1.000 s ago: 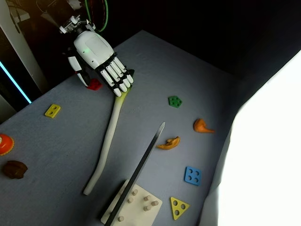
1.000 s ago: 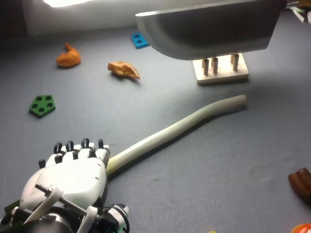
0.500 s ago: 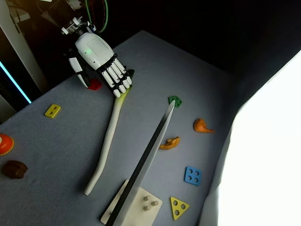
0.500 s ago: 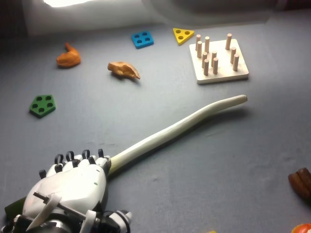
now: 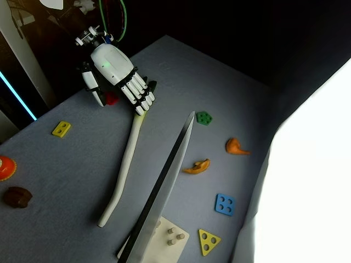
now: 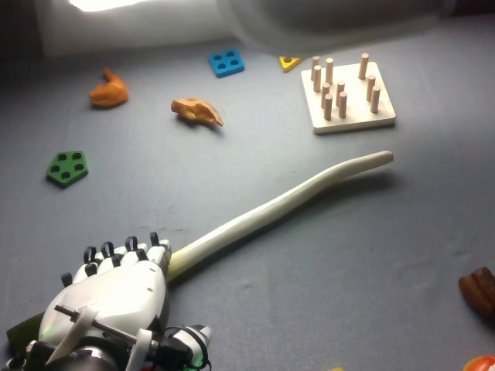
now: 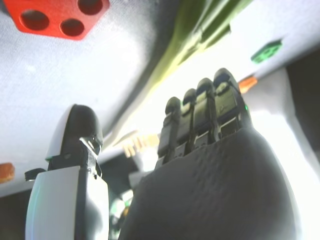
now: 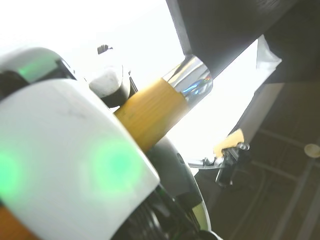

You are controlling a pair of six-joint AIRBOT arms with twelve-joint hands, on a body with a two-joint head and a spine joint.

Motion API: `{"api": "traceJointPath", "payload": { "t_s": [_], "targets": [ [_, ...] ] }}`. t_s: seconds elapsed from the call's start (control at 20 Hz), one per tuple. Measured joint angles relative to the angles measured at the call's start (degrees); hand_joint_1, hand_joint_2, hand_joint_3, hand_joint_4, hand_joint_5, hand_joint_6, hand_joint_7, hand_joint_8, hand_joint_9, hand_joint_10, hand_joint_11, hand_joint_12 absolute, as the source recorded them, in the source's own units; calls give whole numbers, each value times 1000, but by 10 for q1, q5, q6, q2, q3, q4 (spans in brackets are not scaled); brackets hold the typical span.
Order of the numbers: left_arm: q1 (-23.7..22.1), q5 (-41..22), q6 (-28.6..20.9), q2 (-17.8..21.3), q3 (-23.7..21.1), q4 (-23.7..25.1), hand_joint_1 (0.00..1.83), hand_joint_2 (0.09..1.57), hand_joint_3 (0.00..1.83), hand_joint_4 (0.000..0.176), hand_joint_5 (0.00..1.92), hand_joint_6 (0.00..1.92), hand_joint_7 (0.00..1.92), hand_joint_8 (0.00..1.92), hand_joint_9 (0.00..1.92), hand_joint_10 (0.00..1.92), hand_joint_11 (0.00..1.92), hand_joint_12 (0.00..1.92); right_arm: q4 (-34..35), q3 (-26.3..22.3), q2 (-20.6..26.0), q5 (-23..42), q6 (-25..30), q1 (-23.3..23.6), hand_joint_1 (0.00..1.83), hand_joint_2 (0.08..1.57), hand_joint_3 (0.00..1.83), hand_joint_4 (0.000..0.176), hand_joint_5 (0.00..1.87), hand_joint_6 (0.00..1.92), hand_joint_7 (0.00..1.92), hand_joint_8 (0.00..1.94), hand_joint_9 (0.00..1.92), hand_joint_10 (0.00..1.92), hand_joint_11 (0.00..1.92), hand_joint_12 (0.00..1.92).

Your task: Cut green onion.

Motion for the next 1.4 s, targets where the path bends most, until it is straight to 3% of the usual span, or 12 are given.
{"api": "traceJointPath", "payload": {
  "t_s": [0.15,0.2,0.25,0.4,0.55,0.65,0.75,0.85,0.95,1.0,1.2,1.4],
  "targets": [
    [6,0,-1,-6,1,6,649,1242,5,29,0,0,12,0,10,0,0,123,41,-103,38,-10,-82,0,1571,835,670,176,1322,1921,1544,1941,1614,1921,1703,1921],
    [7,1,-1,-6,1,5,654,1235,1,37,16,4,34,4,29,5,0,182,56,-127,46,-11,-102,0,1568,833,678,176,1348,1921,1553,1941,1629,1921,1715,1921],
    [7,2,-1,-6,1,2,620,1237,1,51,3,2,31,1,22,1,0,105,72,-147,53,-12,-123,0,1600,820,668,176,1377,1921,1550,1941,1630,1921,1725,1921],
    [8,5,-1,-14,1,4,665,1231,0,45,27,6,80,6,85,10,0,261,152,-231,91,-18,-194,0,1625,823,674,176,1390,1921,1555,1941,1632,1921,1709,1921],
    [14,6,-1,-19,2,12,769,1193,0,28,94,20,77,0,54,1,0,351,247,-309,121,-14,-311,-5,1631,785,748,176,1434,1921,1578,1941,1640,1921,1716,1921],
    [18,5,-1,-21,2,7,781,1217,0,7,114,11,42,1,18,2,0,203,304,-338,124,-14,-371,-16,1622,771,784,176,1454,1921,1589,1941,1653,1921,1734,1921],
    [21,6,-1,-21,2,10,937,1196,0,0,130,6,49,2,16,2,0,13,335,-364,125,-14,-393,-24,1608,766,782,176,1482,1921,1614,1941,1684,1921,1766,1921],
    [24,8,-1,-27,2,10,936,1206,0,0,97,0,44,2,0,0,0,0,367,-393,129,-10,-426,-31,1591,764,745,176,1458,1921,1582,1941,1651,1921,1725,1921],
    [30,9,-2,-27,-1,12,652,1276,27,0,12,0,4,0,0,0,0,0,395,-420,133,21,-463,-44,1587,786,700,176,1437,1921,1557,1941,1623,1921,1700,1921],
    [32,9,-2,-27,-1,13,325,1341,27,8,2,0,0,0,0,0,0,0,410,-430,134,36,-483,-48,1593,794,704,176,1451,1921,1578,1941,1645,1921,1712,1921],
    [36,12,-1,-31,-1,14,165,1368,15,0,39,8,33,4,8,3,22,18,477,-480,139,88,-562,-49,1549,793,742,176,1455,1921,1560,1941,1624,1921,1704,1921],
    [37,12,-1,-31,-1,14,175,1392,0,0,46,0,41,1,0,0,2,86,529,-523,140,116,-633,-58,1583,800,744,176,1400,1921,1561,1941,1626,1921,1705,1921]
  ]
}}
